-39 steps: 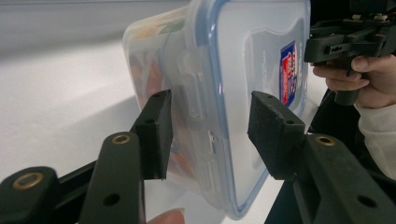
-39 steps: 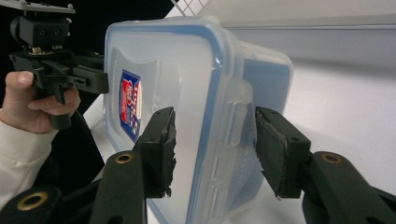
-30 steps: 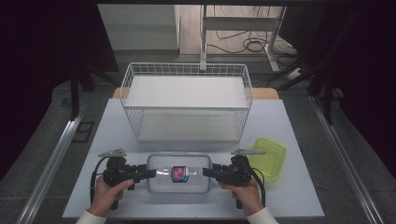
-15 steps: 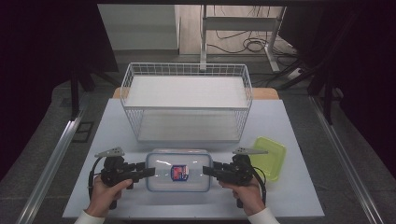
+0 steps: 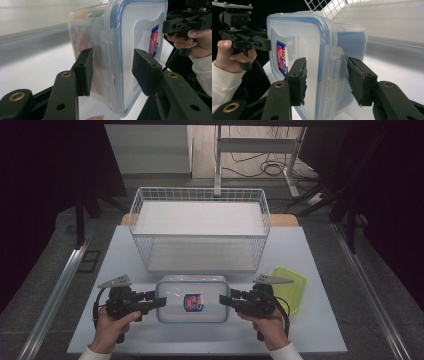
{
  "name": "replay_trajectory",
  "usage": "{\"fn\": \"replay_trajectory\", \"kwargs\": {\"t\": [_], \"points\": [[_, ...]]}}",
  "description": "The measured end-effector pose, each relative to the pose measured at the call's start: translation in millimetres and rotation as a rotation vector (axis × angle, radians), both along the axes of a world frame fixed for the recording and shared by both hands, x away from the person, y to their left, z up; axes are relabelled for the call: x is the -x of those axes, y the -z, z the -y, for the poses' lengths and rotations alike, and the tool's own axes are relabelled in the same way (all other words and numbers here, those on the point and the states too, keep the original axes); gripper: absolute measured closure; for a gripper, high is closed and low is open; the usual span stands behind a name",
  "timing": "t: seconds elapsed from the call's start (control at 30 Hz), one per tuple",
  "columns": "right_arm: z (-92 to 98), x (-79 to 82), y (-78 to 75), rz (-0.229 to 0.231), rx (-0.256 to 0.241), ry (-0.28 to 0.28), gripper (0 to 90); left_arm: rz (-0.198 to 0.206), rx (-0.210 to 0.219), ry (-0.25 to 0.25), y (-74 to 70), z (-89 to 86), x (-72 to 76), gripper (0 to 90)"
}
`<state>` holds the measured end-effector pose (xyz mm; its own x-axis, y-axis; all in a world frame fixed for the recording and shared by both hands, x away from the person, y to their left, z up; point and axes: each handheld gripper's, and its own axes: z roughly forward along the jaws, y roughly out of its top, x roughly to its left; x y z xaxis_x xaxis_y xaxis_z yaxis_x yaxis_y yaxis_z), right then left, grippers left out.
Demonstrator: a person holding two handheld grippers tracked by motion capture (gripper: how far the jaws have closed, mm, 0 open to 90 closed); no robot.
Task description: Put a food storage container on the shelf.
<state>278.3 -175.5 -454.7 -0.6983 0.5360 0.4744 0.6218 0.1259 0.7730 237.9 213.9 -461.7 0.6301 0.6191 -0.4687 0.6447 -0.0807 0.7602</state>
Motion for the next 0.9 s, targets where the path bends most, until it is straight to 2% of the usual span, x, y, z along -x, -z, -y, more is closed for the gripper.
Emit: {"fn": "replay_trajectory", "kwargs": {"t": [0.2, 0.5, 0.6, 0.63, 0.67, 0.7, 0.8, 0.9], "points": [[1.1, 0.9, -6.2, 0.02, -0.003, 0.0, 51.2, 0.018, 0.001, 0.006, -7.4, 0.0, -0.3, 52.6], [3.6, -0.9, -24.6, 0.061, -0.009, 0.001, 51.6, 0.046, 0.012, 0.011, -23.8, 0.9, -4.9, 52.6], [4.4, -1.5, -37.2, 0.083, -0.021, -0.003, 52.2, 0.063, 0.019, 0.016, -36.8, -0.2, -7.4, 52.6], [4.4, -1.5, -37.2, 0.083, -0.021, -0.003, 52.2, 0.063, 0.019, 0.016, -36.8, -0.2, -7.4, 52.6], [4.1, -2.0, -45.6, 0.095, -0.018, -0.001, 52.2, 0.072, 0.024, 0.016, -43.0, -0.5, -9.4, 52.6], [4.1, -2.0, -45.6, 0.095, -0.018, -0.001, 52.2, 0.072, 0.024, 0.016, -43.0, -0.5, -9.4, 52.6], [3.5, -5.1, -62.9, 0.122, -0.007, 0.002, 52.3, 0.082, 0.033, 0.017, -52.4, -1.1, -13.3, 52.6], [3.2, -6.6, -71.0, 0.134, -0.004, 0.003, 52.3, 0.101, 0.035, 0.017, -63.4, -1.5, -16.4, 52.6]]}}
